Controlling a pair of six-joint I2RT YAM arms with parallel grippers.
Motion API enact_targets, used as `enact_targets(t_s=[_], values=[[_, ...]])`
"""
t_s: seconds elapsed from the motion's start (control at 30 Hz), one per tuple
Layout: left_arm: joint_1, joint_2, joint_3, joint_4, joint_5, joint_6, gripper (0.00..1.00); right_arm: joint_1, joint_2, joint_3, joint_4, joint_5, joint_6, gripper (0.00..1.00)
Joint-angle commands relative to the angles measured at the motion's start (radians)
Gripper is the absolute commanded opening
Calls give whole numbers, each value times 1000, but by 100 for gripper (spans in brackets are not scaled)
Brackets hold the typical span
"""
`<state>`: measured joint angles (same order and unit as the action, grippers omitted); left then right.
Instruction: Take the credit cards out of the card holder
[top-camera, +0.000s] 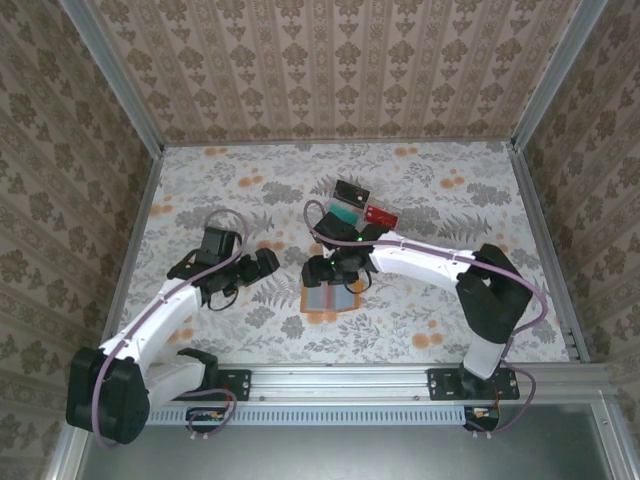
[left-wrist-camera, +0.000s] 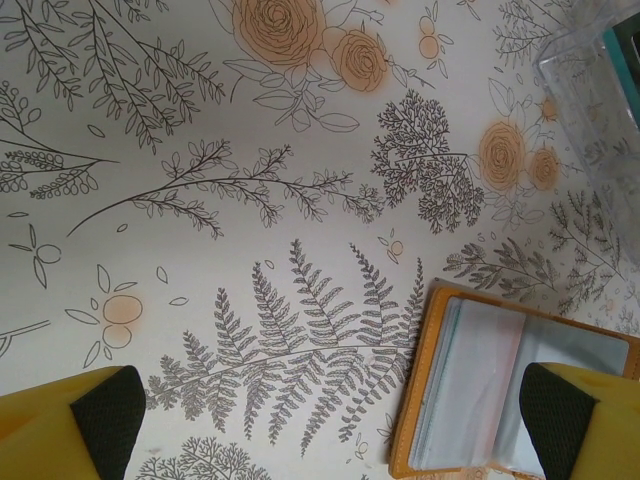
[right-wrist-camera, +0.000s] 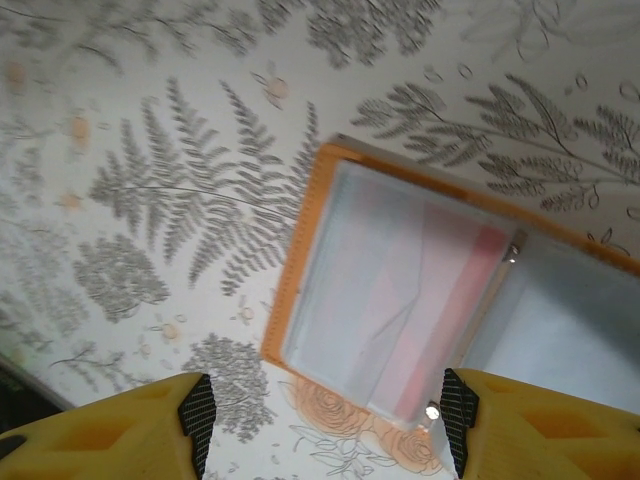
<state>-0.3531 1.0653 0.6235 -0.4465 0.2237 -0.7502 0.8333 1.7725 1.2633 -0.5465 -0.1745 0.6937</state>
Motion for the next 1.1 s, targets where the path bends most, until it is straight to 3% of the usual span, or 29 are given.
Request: enact_targets(t_s=[0.0,0.17,0.37,0.6,0.9,1.07], values=[[11,-16,3,-16,8,33,100,0,29,42,-91,61,53,65],[11,6,38,-14,39,48,100,-1,44,51,-156,166,42,66],[3,51,59,15,89,64,100,-15,78,59,-174,207,24,65],[-19,120,86,34,137,61,97,-17,137,79,-153,152,0,63],[-72,179,99,108,188,8,79,-17,204,79,-174,194,-11,63],[-97,227,99,174,230,-34,62,-16,225,65,-179,228,-26,58]])
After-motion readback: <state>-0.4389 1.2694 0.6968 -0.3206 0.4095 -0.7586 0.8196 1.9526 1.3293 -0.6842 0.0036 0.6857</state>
